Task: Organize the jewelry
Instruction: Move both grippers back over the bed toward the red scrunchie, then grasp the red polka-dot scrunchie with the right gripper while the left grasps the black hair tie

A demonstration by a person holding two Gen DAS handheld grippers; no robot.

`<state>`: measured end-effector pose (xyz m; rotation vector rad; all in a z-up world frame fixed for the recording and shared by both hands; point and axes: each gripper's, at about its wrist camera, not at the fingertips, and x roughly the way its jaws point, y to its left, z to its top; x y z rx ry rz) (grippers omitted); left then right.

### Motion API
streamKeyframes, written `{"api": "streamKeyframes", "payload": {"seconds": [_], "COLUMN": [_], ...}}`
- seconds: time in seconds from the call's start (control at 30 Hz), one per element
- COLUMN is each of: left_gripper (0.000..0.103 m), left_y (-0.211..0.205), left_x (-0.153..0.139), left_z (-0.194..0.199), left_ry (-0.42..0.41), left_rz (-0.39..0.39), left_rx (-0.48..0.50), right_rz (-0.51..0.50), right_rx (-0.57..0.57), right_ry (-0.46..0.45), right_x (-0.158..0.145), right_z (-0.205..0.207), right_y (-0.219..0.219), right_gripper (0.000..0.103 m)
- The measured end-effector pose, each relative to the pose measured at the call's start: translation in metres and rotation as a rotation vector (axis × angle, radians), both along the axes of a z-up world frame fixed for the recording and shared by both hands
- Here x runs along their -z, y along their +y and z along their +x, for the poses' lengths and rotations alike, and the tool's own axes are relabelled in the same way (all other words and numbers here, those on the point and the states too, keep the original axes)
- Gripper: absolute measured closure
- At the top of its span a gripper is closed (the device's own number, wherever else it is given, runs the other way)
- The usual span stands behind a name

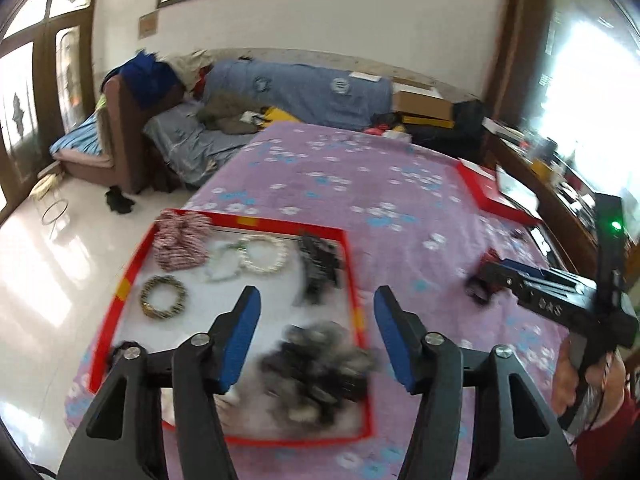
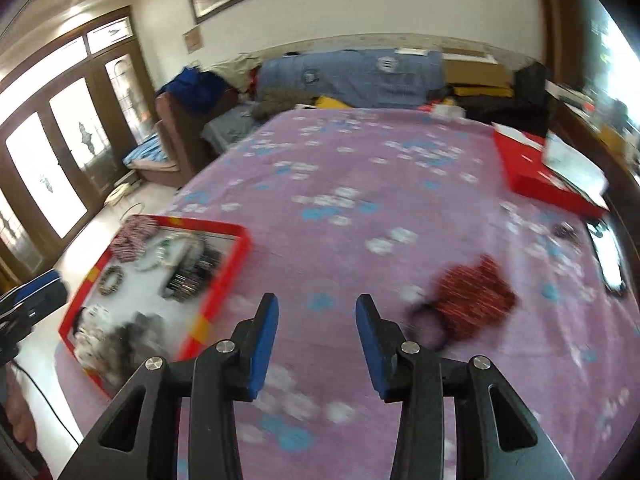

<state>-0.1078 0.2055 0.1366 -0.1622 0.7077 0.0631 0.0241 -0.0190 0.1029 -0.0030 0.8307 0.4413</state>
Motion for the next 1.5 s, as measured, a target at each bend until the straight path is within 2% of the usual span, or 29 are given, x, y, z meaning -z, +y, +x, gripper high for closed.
{"api": "streamKeyframes", "payload": {"seconds": [0.17,0.3,0.47,0.67,0.73,0.77,0.93,1.07,1.1,1.13,1.17,1.27,1.4,1.5], "left_gripper": [0.042,0.042,0.042,0.042,0.042,0.042,0.042,0.042,0.042,0.043,0.043,0.043,0.043,0.043], "left_y": [-0.045,-0.066,-0.087,-0.102,-0.106,-0.108,-0.124,-0.136,-0.139,-0.142,-0.146,-0.159,-0.180,-0.192], "left_x": [0.007,0.016,0.031,0.038,0.041,0.042,0.050,0.055,0.057,0.059,0.061,0.068,0.081,0.092], "left_z": [-0.005,-0.004,0.007,0.018,0.022,0.025,0.043,0.061,0.067,0.074,0.080,0.102,0.128,0.145], "left_ry": [0.019,0.040,0.087,0.110,0.118,0.124,0.144,0.157,0.161,0.165,0.168,0.183,0.194,0.206], "left_rz": [0.015,0.014,0.023,0.033,0.035,0.035,0.046,0.062,0.060,0.054,0.046,0.030,0.066,0.091], "left_rx": [0.075,0.099,0.121,0.134,0.134,0.135,0.145,0.153,0.154,0.154,0.155,0.166,0.178,0.192], "right_rz": [0.010,0.041,0.064,0.095,0.108,0.108,0.113,0.093,0.083,0.083,0.089,0.085,0.025,0.092], "right_rx": [0.113,0.212,0.296,0.290,0.279,0.282,0.305,0.281,0.267,0.257,0.239,0.245,0.326,0.351], "right_ry": [0.015,0.035,0.055,0.100,0.113,0.109,0.136,0.142,0.135,0.130,0.134,0.126,0.103,0.149], "right_x": [0.009,0.016,0.027,0.047,0.053,0.056,0.077,0.086,0.086,0.085,0.085,0.081,0.077,0.081], "right_z": [-0.006,-0.004,0.004,0.029,0.045,0.052,0.088,0.100,0.101,0.102,0.102,0.100,0.097,0.097], "right_y": [-0.073,-0.125,-0.160,-0.158,-0.150,-0.146,-0.131,-0.123,-0.121,-0.120,-0.119,-0.125,-0.144,-0.166], "right_gripper": [0.059,0.059,0.059,0.059,0.052,0.052,0.051,0.051,0.060,0.082,0.092,0.093,0.094,0.093]}}
